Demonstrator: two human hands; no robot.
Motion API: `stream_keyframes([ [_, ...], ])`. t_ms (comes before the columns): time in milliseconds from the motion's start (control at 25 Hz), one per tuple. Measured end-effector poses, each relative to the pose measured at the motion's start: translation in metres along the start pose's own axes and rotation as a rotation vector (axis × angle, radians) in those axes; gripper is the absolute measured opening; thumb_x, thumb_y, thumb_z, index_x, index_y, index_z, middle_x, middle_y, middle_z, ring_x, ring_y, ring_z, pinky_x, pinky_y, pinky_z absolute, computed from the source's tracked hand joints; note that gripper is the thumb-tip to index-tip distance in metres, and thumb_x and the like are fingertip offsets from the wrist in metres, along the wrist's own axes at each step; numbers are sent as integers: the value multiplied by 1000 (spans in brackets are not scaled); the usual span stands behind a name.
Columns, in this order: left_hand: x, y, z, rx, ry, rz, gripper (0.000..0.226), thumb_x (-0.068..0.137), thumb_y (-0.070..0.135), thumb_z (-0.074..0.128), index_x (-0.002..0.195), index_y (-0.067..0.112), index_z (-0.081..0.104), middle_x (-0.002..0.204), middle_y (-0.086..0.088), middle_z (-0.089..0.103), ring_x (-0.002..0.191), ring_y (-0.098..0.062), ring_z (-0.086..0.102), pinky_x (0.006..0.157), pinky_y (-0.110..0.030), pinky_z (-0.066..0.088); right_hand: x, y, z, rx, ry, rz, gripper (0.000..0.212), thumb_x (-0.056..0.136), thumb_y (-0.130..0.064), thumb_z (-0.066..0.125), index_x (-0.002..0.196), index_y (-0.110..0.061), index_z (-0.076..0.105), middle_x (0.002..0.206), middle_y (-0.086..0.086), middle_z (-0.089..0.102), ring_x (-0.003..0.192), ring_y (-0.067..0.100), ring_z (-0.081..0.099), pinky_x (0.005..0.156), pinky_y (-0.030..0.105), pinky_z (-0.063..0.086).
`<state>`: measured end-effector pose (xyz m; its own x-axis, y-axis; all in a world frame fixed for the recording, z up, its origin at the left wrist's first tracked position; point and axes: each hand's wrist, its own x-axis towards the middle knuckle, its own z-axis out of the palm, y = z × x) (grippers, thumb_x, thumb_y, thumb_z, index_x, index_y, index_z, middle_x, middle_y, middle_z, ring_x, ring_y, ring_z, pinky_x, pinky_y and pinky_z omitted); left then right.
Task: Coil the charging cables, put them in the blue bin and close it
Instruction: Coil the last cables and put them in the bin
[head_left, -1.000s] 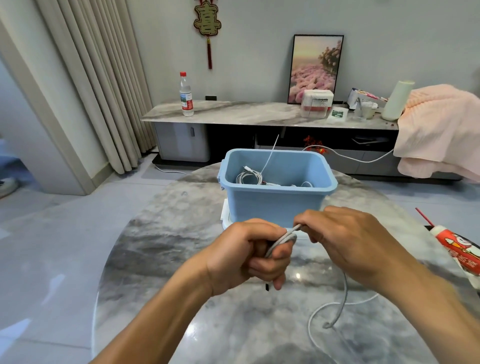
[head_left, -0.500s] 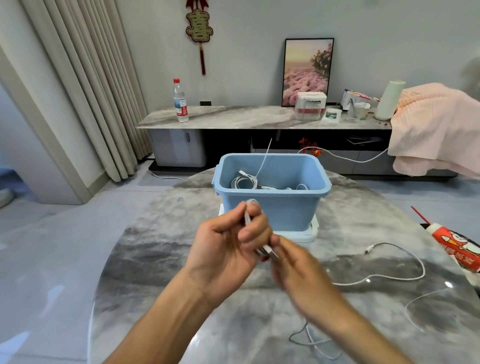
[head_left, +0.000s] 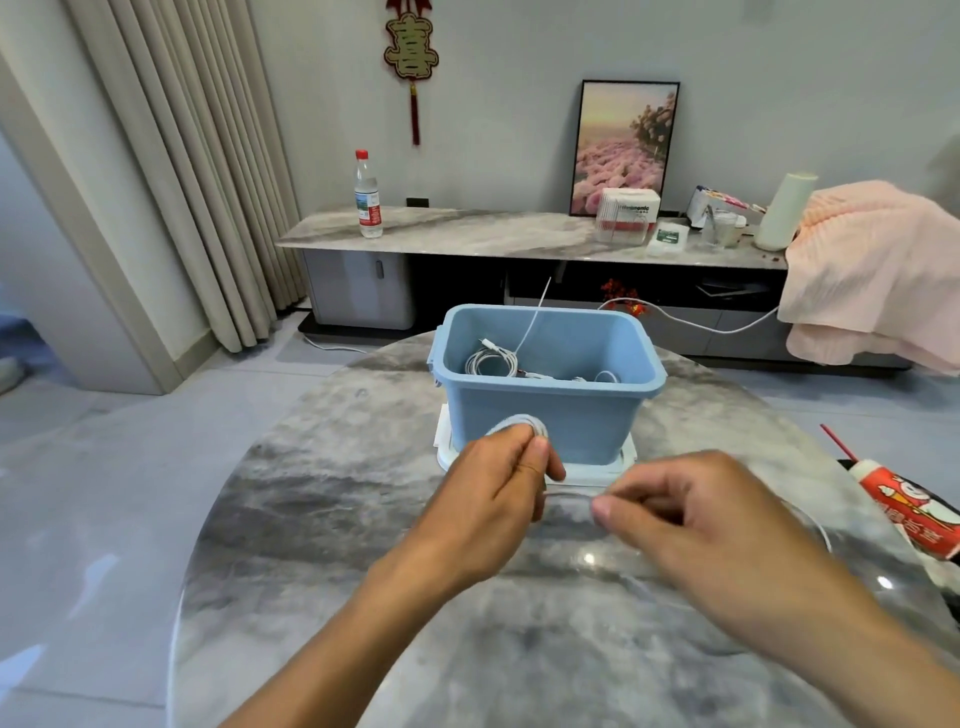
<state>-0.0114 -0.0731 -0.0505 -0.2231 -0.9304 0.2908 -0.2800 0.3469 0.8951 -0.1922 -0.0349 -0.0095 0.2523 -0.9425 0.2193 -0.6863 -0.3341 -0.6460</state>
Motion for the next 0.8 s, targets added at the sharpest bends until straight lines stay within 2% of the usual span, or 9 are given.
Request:
stream_keyframes([
  [80, -5, 11, -2, -74, -158, -49, 39, 96, 34, 40, 65, 16, 56, 53, 5, 44, 50, -15, 39, 52, -28, 33, 6, 4, -23, -195, 136, -259, 24, 91, -44, 62, 76, -27, 70, 59, -13, 59, 55, 6, 52, 53, 34, 46],
  [160, -9, 26, -2, -138, -279, -83, 42, 93, 31, 40, 56, 13, 51, 52, 5, 40, 48, -11, 34, 49, -21, 30, 13, 9, -35, -263, 202, -464, 28, 90, -48, 60, 80, -26, 74, 64, -12, 62, 59, 10, 56, 53, 35, 47],
  [240, -11, 32, -2, -188, -343, -113, 42, 91, 30, 38, 54, 11, 48, 52, 3, 42, 48, -9, 34, 50, -17, 32, 19, 18, -32, -191, 225, -546, 28, 90, -44, 64, 81, -20, 76, 66, -8, 62, 60, 13, 55, 55, 35, 46],
  [360, -12, 31, -3, -221, -407, -124, 48, 94, 33, 33, 59, 9, 55, 49, 1, 44, 47, -13, 35, 55, -24, 34, 24, 22, -26, -102, 293, -581, 22, 89, -34, 68, 80, -16, 76, 63, -6, 60, 59, 7, 49, 59, 26, 43],
  [480, -11, 32, 1, -303, -392, -114, 44, 96, 30, 32, 63, 13, 55, 48, 6, 42, 49, -13, 34, 67, -34, 36, 25, 24, -26, -34, 337, -555, 19, 87, -29, 71, 80, -12, 76, 66, -5, 64, 60, 6, 52, 59, 21, 42],
  [560, -9, 32, 1, -435, -380, -141, 38, 94, 29, 37, 66, 14, 57, 48, 7, 42, 49, -14, 34, 72, -39, 39, 28, 27, -27, 74, 339, -496, 18, 85, -30, 71, 81, -14, 77, 68, 0, 67, 60, 15, 58, 58, 28, 45],
  [640, -9, 32, -1, -550, -407, -173, 36, 93, 29, 41, 68, 13, 61, 47, 5, 41, 48, -14, 33, 73, -37, 43, 31, 29, -23, 199, 342, -421, 14, 82, -33, 72, 80, -21, 77, 70, 1, 70, 63, 22, 62, 60, 32, 47],
  [720, -12, 36, -4, -641, -481, -185, 37, 95, 27, 41, 69, 12, 63, 47, 2, 40, 47, -16, 32, 72, -33, 46, 31, 27, -8, 427, 310, -296, 16, 80, -39, 74, 80, -24, 77, 69, -5, 71, 60, 12, 62, 59, 22, 48],
  [800, -14, 38, -7, -792, -511, -166, 37, 96, 23, 39, 71, 9, 63, 47, 0, 40, 48, -17, 33, 73, -35, 45, 27, 22, 19, 662, 221, -130, 25, 81, -48, 70, 80, -24, 77, 56, -1, 60, 50, 8, 52, 51, 22, 44],
])
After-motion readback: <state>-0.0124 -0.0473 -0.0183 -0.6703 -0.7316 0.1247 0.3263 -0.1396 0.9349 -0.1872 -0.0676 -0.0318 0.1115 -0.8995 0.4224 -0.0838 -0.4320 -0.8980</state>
